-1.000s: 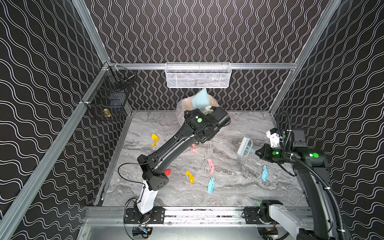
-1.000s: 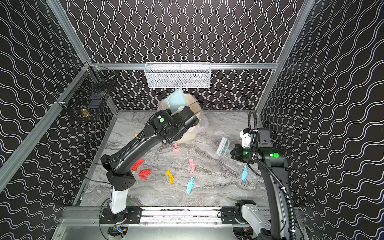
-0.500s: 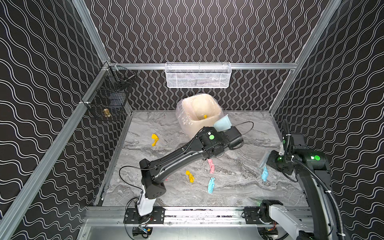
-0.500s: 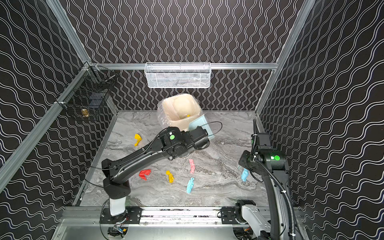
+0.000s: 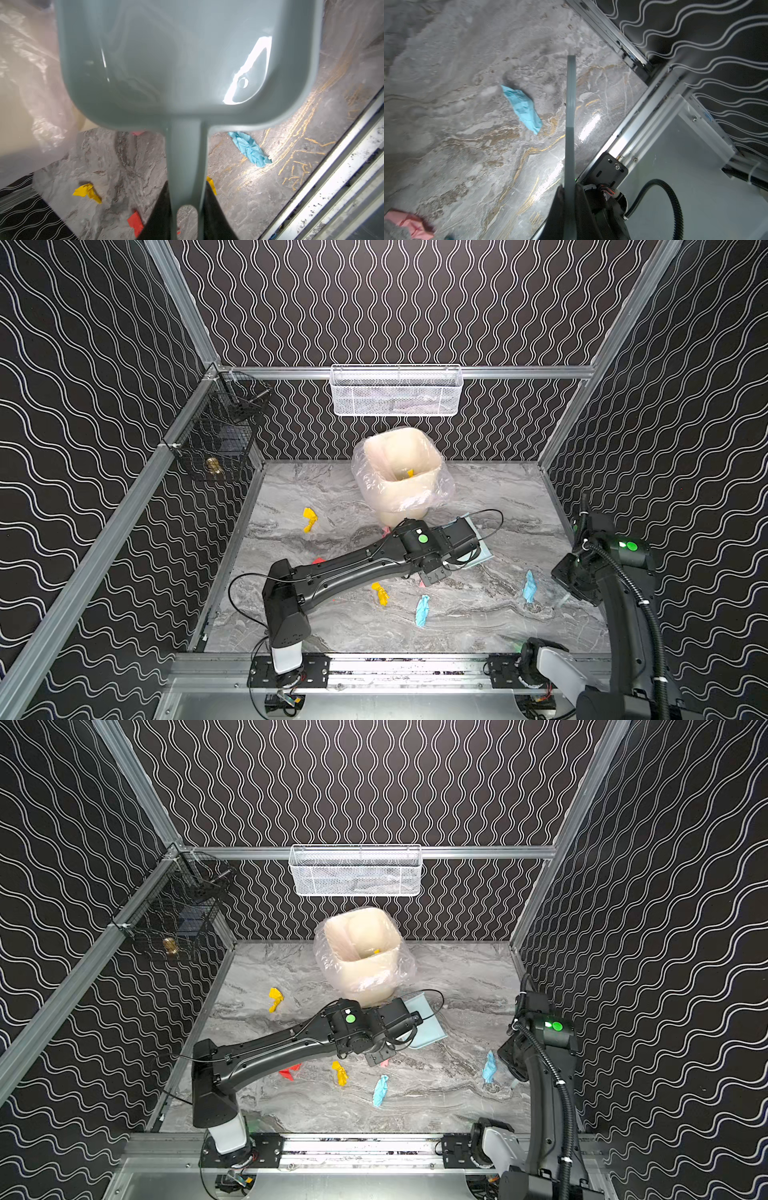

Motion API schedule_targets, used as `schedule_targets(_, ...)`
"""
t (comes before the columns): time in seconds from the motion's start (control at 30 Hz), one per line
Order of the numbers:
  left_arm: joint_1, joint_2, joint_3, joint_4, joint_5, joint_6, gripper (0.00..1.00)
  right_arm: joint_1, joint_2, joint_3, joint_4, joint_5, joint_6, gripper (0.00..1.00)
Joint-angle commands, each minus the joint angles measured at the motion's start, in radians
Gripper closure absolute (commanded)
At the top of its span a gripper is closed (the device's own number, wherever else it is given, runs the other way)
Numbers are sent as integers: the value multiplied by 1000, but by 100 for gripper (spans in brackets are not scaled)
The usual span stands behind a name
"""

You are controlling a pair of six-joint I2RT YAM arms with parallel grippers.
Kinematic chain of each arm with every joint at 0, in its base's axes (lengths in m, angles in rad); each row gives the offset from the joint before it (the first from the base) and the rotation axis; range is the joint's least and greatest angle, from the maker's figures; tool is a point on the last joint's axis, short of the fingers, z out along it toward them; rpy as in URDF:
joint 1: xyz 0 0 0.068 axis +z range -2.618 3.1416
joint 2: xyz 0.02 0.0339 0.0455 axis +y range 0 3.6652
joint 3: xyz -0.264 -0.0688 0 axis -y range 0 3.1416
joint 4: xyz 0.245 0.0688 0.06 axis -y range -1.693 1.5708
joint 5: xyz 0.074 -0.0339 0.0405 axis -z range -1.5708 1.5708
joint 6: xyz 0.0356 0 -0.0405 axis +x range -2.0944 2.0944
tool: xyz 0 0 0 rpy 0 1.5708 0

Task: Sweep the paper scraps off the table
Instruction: 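Lower the dustpan by the cyan scrap with left while right brings the brush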

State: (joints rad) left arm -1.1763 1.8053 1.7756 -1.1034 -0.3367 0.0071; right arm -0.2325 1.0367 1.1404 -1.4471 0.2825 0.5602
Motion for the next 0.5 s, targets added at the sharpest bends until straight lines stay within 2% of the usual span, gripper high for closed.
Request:
schedule_targets(0.0, -1, -8, -44, 84, 92, -1, 100, -34, 24, -28, -6, 5, 12, 100)
schedule_targets(0.17, -3, -3, -99, 120, 139, 10, 100, -105, 67, -57, 46, -35, -6, 100)
schedule_targets(0.33, -3, 20, -107, 125, 146, 28, 100, -122, 69, -82, 85, -76, -44, 100)
schedule_targets(0.47, -3, 31, -135, 146, 151, 31, 100, -122, 84, -97, 129, -188, -110, 100)
